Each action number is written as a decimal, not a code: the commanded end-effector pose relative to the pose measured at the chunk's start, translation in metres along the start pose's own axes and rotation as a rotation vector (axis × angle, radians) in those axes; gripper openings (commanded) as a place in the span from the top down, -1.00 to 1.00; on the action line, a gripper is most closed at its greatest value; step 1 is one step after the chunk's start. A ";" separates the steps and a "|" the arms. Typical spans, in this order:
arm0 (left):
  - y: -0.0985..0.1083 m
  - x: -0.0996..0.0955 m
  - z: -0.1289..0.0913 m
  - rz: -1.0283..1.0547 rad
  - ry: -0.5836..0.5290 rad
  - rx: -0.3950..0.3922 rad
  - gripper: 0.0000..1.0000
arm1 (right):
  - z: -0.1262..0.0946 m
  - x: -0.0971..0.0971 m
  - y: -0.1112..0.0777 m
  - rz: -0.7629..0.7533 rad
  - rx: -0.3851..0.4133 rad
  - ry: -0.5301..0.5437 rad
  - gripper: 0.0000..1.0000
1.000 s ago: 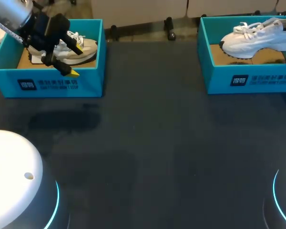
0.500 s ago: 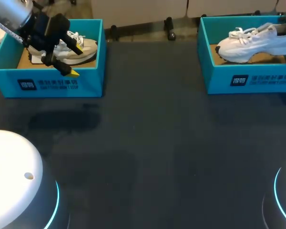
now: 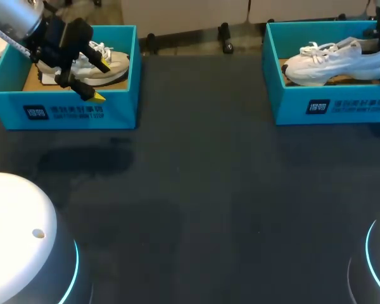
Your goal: Take the shoe out of the shoebox, open the shoe tongue, remove and reinsert the insole, then place the shoe into the shoebox
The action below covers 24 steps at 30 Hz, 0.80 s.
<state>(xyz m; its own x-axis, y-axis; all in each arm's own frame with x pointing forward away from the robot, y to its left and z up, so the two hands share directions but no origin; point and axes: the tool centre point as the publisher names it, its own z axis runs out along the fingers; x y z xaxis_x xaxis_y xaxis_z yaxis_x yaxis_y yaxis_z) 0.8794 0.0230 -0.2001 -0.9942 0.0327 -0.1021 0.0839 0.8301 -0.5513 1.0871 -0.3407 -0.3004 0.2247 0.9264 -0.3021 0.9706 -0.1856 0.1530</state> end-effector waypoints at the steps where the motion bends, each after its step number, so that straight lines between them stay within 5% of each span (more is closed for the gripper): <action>1: 0.000 0.001 0.000 0.001 -0.001 -0.002 -1.00 | 0.009 0.002 -0.001 0.017 -0.005 -0.002 1.00; 24: 0.000 0.001 0.000 0.001 -0.001 -0.002 -1.00 | 0.036 0.012 -0.001 0.041 0.019 0.002 1.00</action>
<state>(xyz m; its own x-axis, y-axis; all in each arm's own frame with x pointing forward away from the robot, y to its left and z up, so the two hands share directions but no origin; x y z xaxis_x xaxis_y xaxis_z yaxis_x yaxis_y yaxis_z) 0.8794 0.0230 -0.2001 -0.9942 0.0326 -0.1021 0.0838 0.8301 -0.5513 1.0883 -0.3409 -0.3387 0.2626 0.9189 -0.2944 0.9622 -0.2264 0.1515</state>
